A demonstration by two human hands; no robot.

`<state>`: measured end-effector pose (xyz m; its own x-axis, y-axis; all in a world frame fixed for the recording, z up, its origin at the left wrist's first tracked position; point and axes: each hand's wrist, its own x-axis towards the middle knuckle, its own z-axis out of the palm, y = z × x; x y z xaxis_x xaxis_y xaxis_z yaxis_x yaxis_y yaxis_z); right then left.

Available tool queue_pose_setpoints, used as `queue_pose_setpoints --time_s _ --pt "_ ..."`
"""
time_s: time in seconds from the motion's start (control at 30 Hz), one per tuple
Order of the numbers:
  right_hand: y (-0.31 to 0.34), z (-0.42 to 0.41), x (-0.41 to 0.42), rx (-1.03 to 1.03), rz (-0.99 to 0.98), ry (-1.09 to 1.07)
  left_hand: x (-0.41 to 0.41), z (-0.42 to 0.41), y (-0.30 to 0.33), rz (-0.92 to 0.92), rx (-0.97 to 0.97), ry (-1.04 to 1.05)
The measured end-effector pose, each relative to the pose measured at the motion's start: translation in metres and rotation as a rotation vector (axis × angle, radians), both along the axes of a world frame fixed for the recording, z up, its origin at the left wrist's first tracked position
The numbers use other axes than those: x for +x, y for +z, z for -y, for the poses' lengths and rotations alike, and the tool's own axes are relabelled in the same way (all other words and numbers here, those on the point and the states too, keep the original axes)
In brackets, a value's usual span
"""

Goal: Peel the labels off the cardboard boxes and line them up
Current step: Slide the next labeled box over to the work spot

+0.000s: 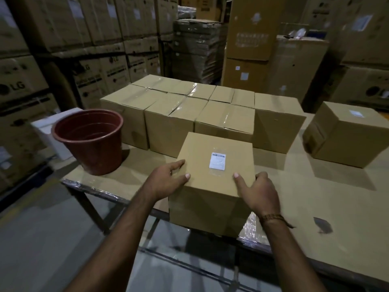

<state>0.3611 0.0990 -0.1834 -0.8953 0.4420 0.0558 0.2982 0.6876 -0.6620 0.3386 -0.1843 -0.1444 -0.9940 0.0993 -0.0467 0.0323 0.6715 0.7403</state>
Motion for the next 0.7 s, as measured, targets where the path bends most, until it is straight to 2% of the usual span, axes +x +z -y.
queue_pose_setpoints --time_s 0.17,0.43,0.7 --pt "0.002 0.048 -0.025 0.000 0.004 0.012 -0.032 0.046 -0.004 -0.021 -0.089 0.000" --pt "0.000 0.133 -0.052 -0.018 0.008 -0.085 -0.104 0.125 -0.006 -0.042 -0.238 -0.049" --pt "0.007 0.158 -0.065 0.080 0.074 -0.125 -0.144 0.123 -0.005 -0.109 -0.258 -0.143"
